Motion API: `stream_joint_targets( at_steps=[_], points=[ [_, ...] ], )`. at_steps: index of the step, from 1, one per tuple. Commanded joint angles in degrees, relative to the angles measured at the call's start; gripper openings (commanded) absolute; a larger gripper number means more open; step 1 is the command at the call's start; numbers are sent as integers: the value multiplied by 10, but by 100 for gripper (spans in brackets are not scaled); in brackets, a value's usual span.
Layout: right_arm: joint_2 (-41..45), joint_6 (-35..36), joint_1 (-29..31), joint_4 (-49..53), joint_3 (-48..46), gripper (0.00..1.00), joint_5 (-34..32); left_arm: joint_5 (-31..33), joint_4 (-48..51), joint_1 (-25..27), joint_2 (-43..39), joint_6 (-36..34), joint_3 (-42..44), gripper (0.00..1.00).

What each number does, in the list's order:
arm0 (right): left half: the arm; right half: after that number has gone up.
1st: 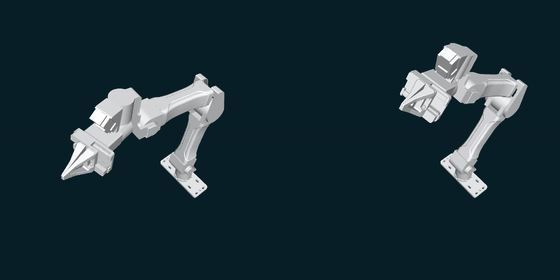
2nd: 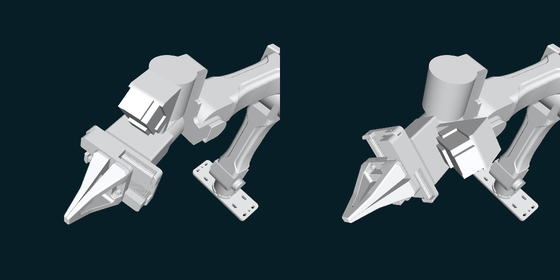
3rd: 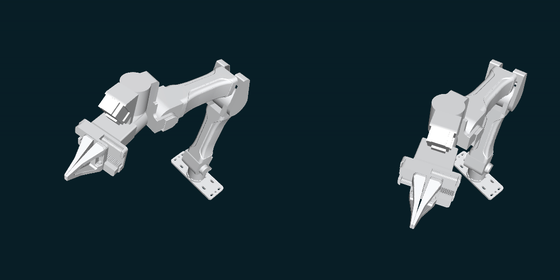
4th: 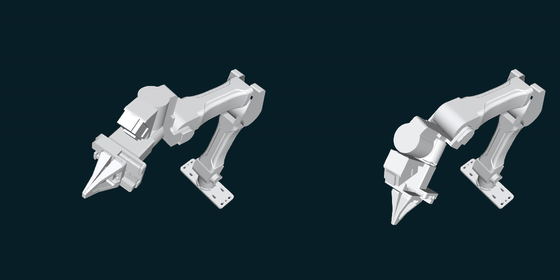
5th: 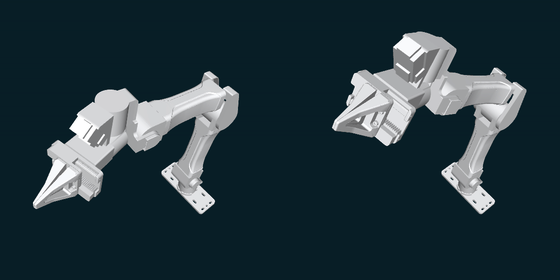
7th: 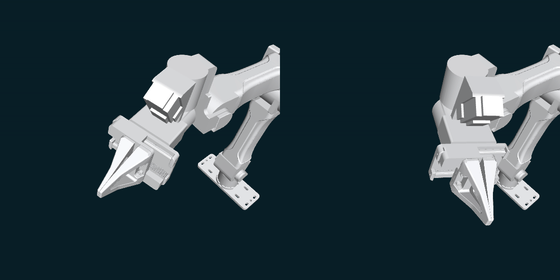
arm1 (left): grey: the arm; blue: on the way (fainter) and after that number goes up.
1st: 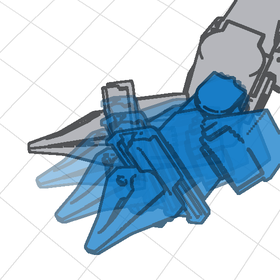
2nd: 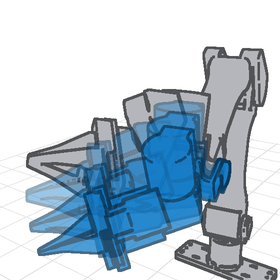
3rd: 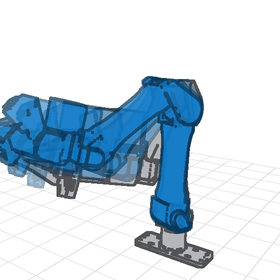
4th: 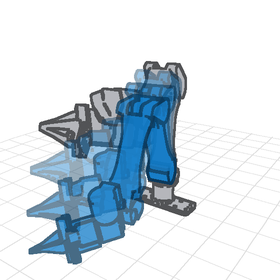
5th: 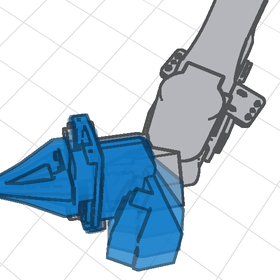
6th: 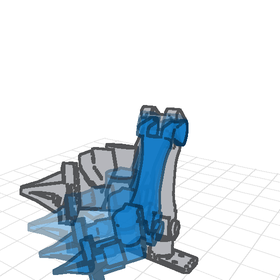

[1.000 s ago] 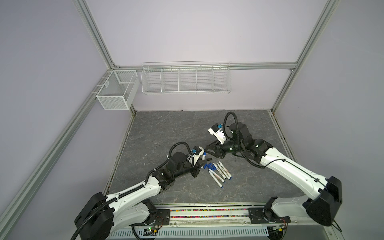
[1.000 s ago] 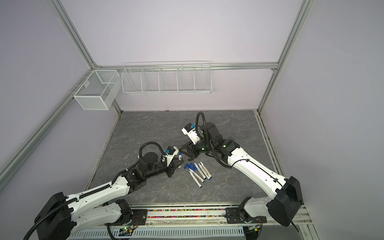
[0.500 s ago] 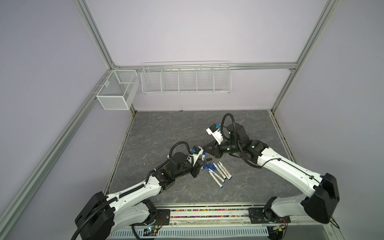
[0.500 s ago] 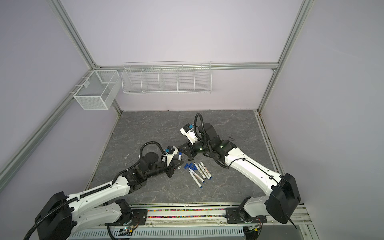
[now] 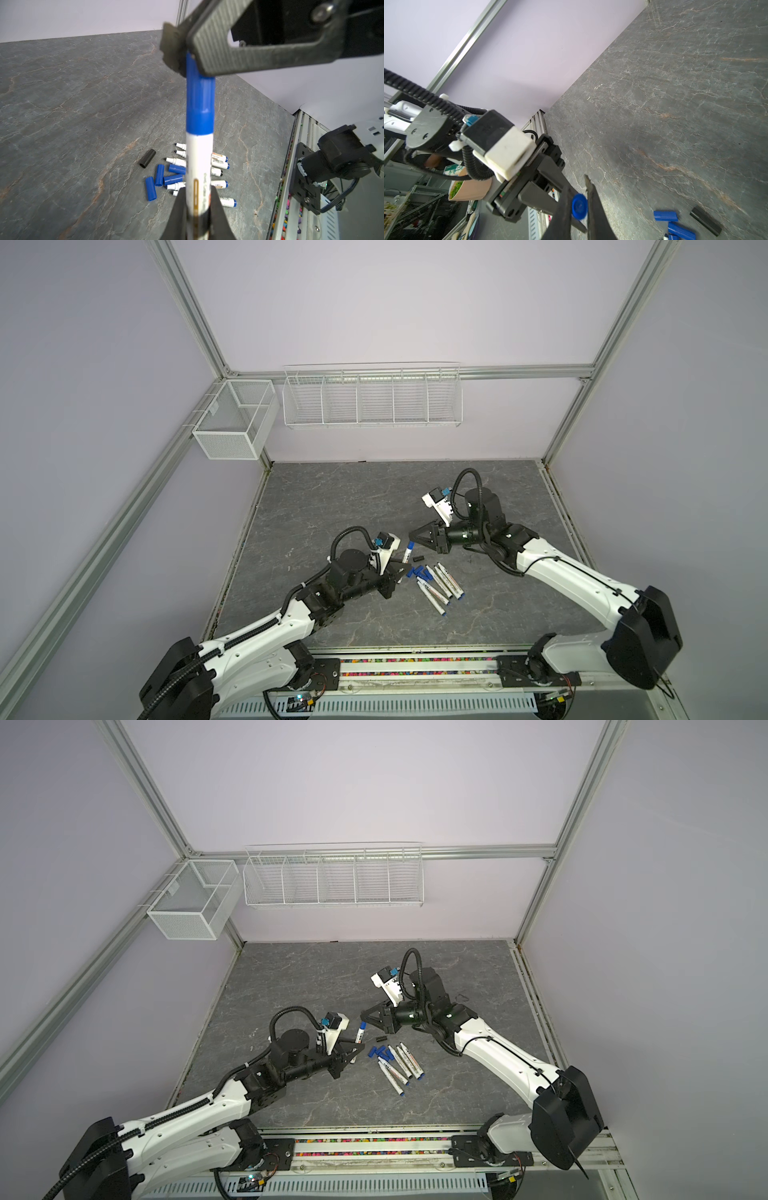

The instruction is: Insert the pens into the pen caps

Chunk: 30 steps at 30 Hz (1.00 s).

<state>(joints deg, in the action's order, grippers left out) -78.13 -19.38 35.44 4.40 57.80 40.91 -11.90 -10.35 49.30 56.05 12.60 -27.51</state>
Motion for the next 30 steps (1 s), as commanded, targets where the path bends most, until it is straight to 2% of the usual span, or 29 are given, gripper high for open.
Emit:
stream_joint_targets(
  at_steps=[1, 7, 14, 19, 24, 26, 30],
  points=[
    [-24, 9, 5, 125, -39, 9, 54, 13, -186, -4, -40, 12, -42, 0],
    [-26, 55, 40, 175, -25, 10, 60, 26, -159, -4, -12, 12, -59, 0],
    [-42, 76, 77, 201, -16, 9, 49, 88, -102, -4, 13, 19, -95, 0],
    [-56, 91, 84, 229, -15, 9, 25, 130, -139, -6, 1, 39, -82, 0],
    [-77, 128, 101, 287, 0, 10, -14, 120, -168, -36, -8, 86, -74, 0],
    [-88, 143, 112, 312, 10, 11, -39, 115, -202, -61, -13, 128, -58, 0],
    [-80, 136, 112, 304, 6, 11, -42, 97, -237, -102, -21, 183, -36, 0]
  ],
)
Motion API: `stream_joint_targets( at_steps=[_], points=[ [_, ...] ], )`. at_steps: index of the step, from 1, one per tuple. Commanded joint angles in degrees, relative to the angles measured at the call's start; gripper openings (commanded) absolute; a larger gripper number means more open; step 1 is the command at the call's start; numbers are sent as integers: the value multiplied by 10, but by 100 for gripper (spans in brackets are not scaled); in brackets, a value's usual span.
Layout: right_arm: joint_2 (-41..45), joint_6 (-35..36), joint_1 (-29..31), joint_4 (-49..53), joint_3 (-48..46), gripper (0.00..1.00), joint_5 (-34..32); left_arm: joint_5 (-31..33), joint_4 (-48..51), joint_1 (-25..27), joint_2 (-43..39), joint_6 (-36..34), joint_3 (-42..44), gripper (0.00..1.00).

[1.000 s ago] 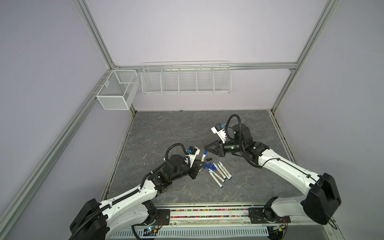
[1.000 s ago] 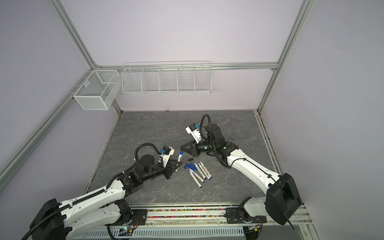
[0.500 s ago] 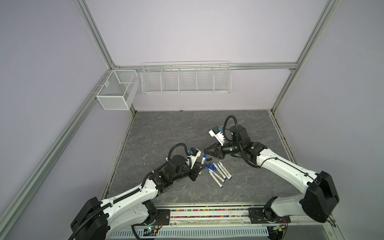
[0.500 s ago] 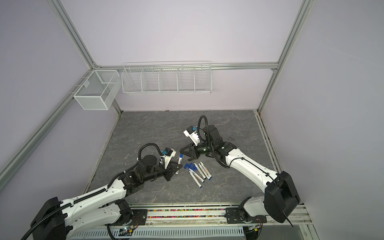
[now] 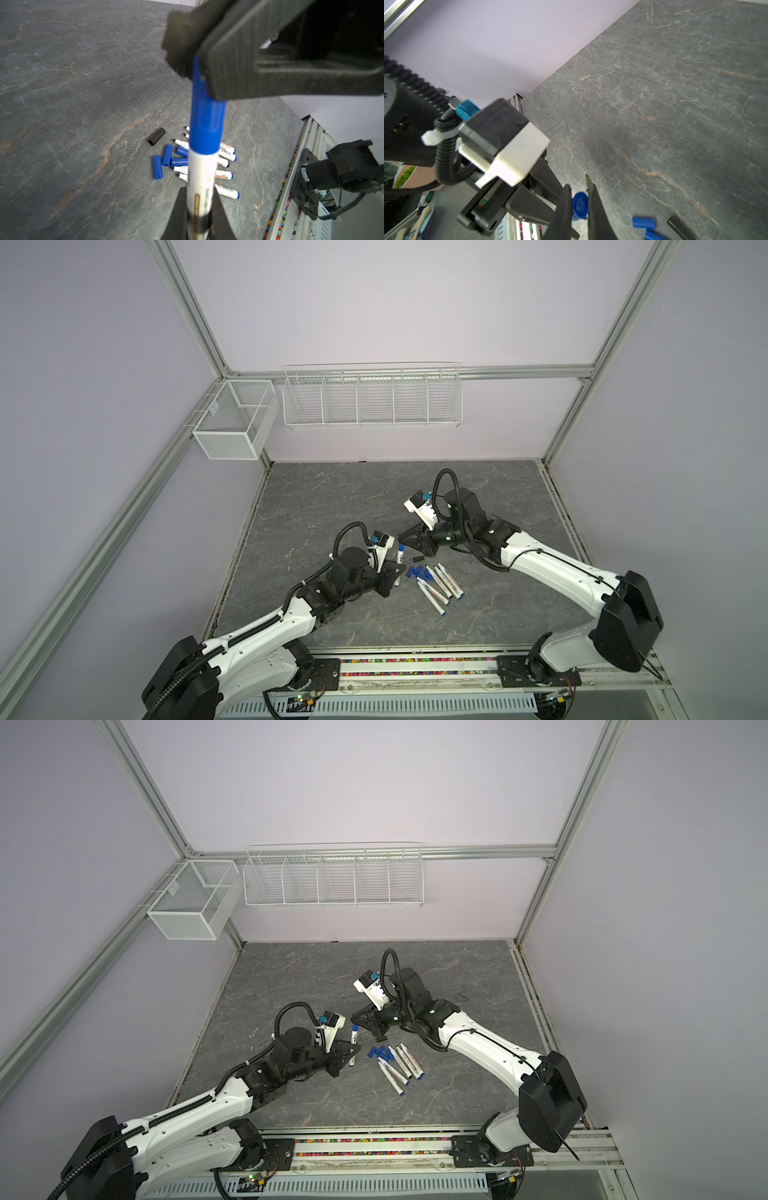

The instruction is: Insert the pens into the pen caps

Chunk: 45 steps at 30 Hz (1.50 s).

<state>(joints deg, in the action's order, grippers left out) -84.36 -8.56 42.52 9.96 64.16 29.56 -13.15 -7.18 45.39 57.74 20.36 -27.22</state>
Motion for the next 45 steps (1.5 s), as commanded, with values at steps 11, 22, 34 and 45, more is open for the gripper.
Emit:
stream_joint_targets(
  at_steps=[11, 22, 34, 45],
  points=[
    [-1, -4, 14, 207, -69, 10, 133, 74, -230, -64, -31, 108, -46, 0],
    [-22, 34, 49, 260, -70, 9, 104, 133, -190, -64, -10, 100, -67, 0],
    [-46, 46, 62, 281, -64, 8, 76, 204, -111, -64, -5, 89, -84, 0],
    [-10, -91, -15, 92, -65, 11, 134, 105, -71, -62, 51, 93, -71, 0]
  ],
)
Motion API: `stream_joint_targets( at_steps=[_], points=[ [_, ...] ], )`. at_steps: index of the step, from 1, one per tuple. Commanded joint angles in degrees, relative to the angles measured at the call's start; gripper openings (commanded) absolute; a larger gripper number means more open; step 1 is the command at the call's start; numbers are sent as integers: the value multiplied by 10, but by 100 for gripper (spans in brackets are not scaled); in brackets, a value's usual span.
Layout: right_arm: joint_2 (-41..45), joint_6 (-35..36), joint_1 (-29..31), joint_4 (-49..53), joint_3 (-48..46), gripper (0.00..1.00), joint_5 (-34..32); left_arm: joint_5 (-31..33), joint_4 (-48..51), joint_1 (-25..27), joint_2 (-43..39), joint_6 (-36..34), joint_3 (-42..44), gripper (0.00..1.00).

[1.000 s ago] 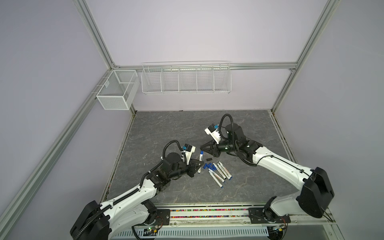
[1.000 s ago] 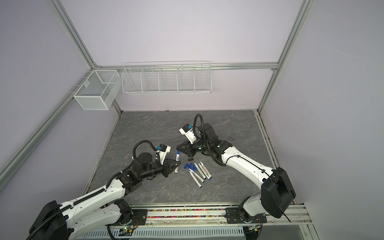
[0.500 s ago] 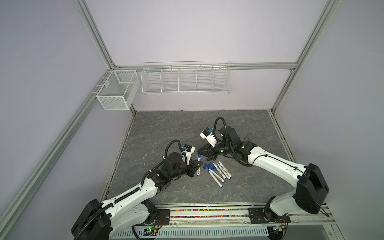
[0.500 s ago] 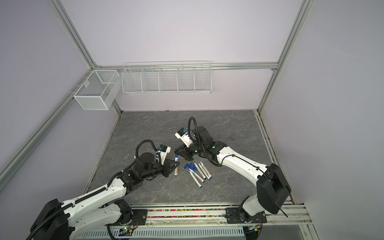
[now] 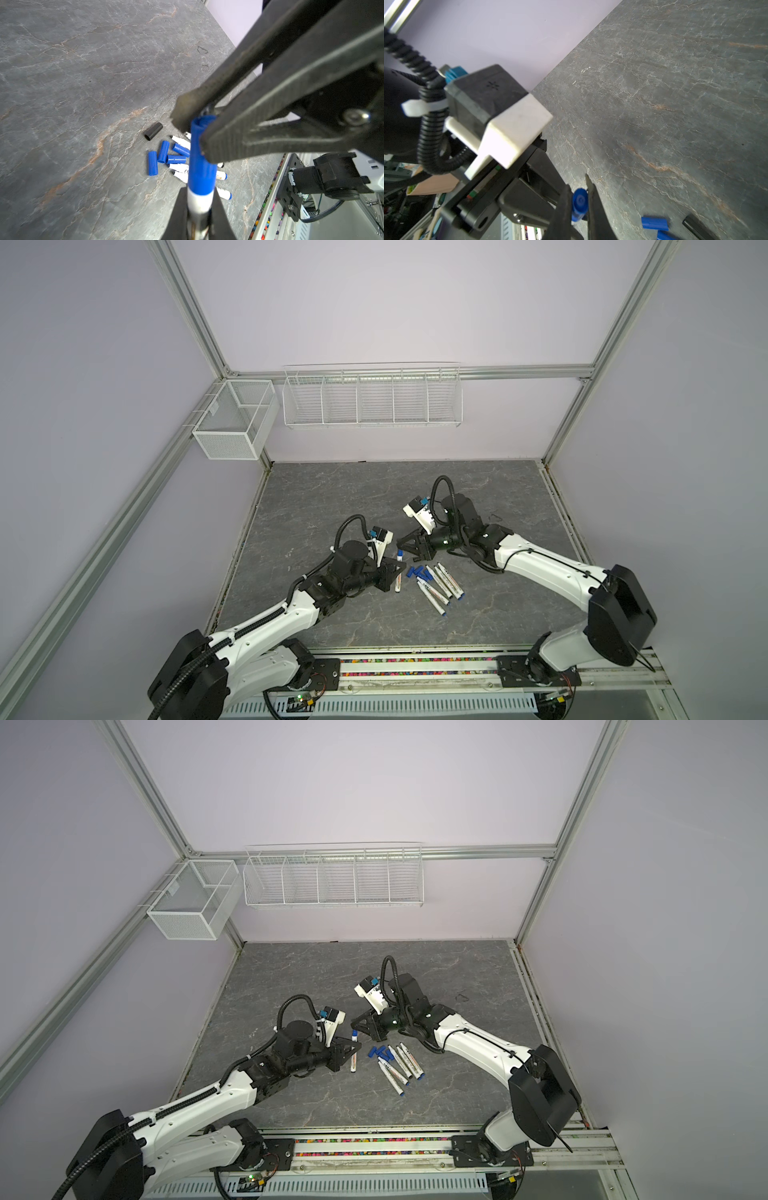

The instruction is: Insert the pens into the pen caps

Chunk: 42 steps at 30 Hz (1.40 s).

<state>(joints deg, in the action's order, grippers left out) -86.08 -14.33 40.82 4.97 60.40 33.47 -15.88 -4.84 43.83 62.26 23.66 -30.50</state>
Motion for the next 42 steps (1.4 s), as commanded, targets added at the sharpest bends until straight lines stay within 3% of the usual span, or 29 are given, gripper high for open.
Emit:
stream_joint_targets(
  at_steps=[1, 6, 9, 16, 27, 34, 35, 37, 38, 42],
  points=[
    [4, -40, -4, 133, -19, 14, 90, 123, -98, -46, 14, 66, -34, 0],
    [-1, -101, -32, 53, 18, 41, 64, 109, -117, -46, 59, 98, -16, 0],
    [13, -136, -52, 8, 22, 49, 39, 121, -116, -48, 81, 103, -17, 0],
    [33, -136, -66, 22, -11, 48, 2, 128, -55, -78, 165, 92, -90, 0],
    [63, -124, -69, 71, -57, 47, -59, 116, 154, -120, 413, 26, -334, 0],
    [73, -126, -75, 77, -72, 46, -68, 127, 190, -122, 481, 24, -388, 0],
    [74, -127, -76, 75, -76, 46, -67, 129, 191, -122, 485, 27, -390, 1],
    [77, -130, -77, 72, -84, 46, -69, 129, 192, -122, 491, 29, -392, 28],
    [78, -132, -78, 69, -88, 45, -69, 129, 195, -123, 494, 31, -394, 36],
    [79, -134, -81, 66, -94, 45, -70, 129, 202, -122, 499, 35, -397, 40]
  ],
)
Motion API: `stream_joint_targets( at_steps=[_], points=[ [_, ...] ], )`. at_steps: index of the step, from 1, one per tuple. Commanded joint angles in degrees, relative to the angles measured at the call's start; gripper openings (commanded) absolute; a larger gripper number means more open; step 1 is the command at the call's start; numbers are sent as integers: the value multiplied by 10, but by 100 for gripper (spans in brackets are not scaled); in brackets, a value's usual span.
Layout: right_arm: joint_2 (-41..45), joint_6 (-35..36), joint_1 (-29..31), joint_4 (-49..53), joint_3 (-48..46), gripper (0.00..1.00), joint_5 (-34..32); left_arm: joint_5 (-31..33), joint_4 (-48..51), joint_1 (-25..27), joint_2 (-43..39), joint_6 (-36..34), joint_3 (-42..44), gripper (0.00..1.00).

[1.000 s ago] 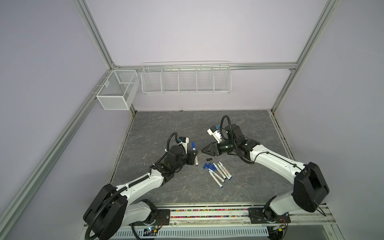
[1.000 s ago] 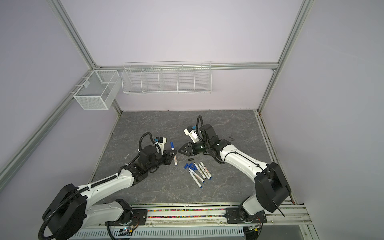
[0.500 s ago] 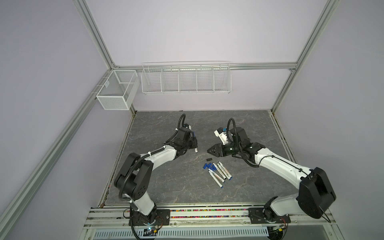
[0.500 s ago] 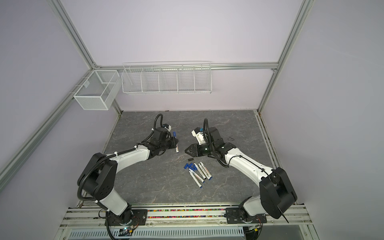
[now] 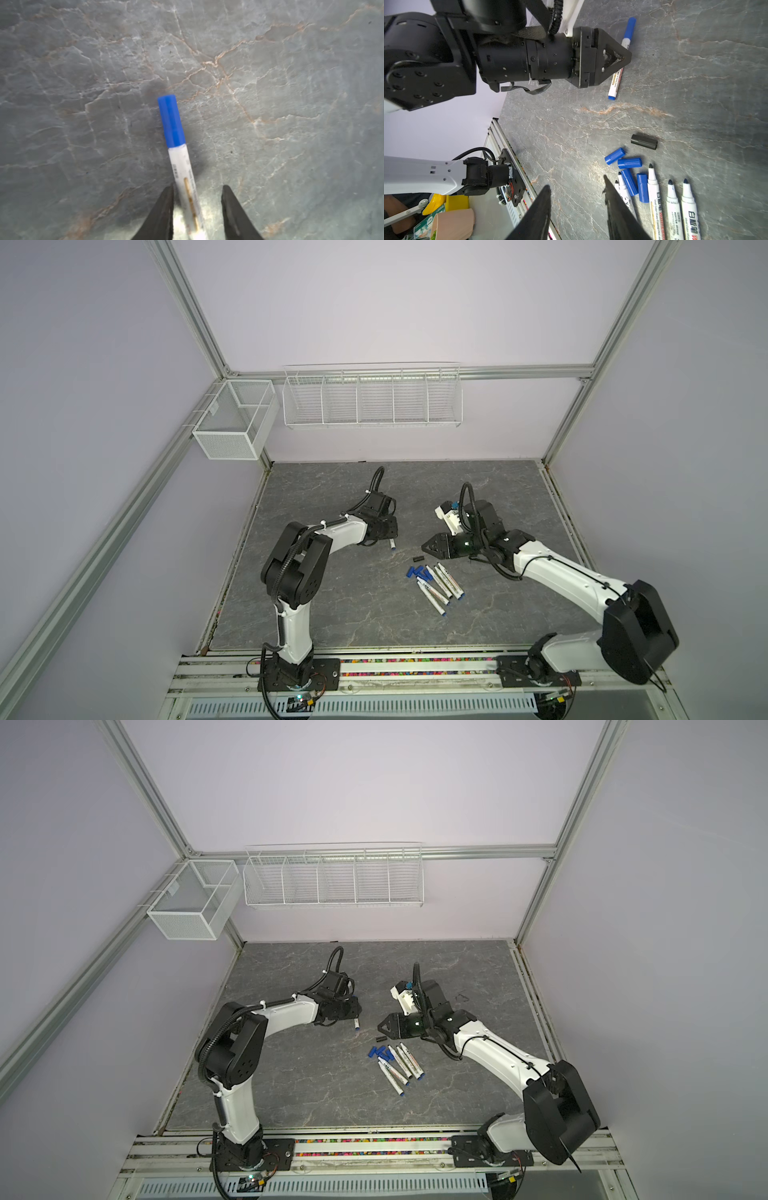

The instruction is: Insert the pens into the pen caps

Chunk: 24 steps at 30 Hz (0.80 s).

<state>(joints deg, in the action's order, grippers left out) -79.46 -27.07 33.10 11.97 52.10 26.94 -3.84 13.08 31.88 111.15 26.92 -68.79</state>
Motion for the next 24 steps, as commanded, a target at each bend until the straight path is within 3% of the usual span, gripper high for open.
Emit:
stream_joint_targets(
  at_steps=[1, 8, 17, 24],
  points=[
    [14, -8, -5, -6, -13, 45, -5, 8, 22, -3, 9, 2, -13, 41],
    [17, -5, -6, -2, -14, 45, -12, -1, 6, -3, -19, 5, 13, 41],
    [11, 59, 3, 94, -33, 46, -77, -5, -36, -2, -190, 44, 132, 57],
    [-13, 124, 96, 155, -31, 46, -99, 62, -50, 0, -338, 141, 264, 64]
  ],
)
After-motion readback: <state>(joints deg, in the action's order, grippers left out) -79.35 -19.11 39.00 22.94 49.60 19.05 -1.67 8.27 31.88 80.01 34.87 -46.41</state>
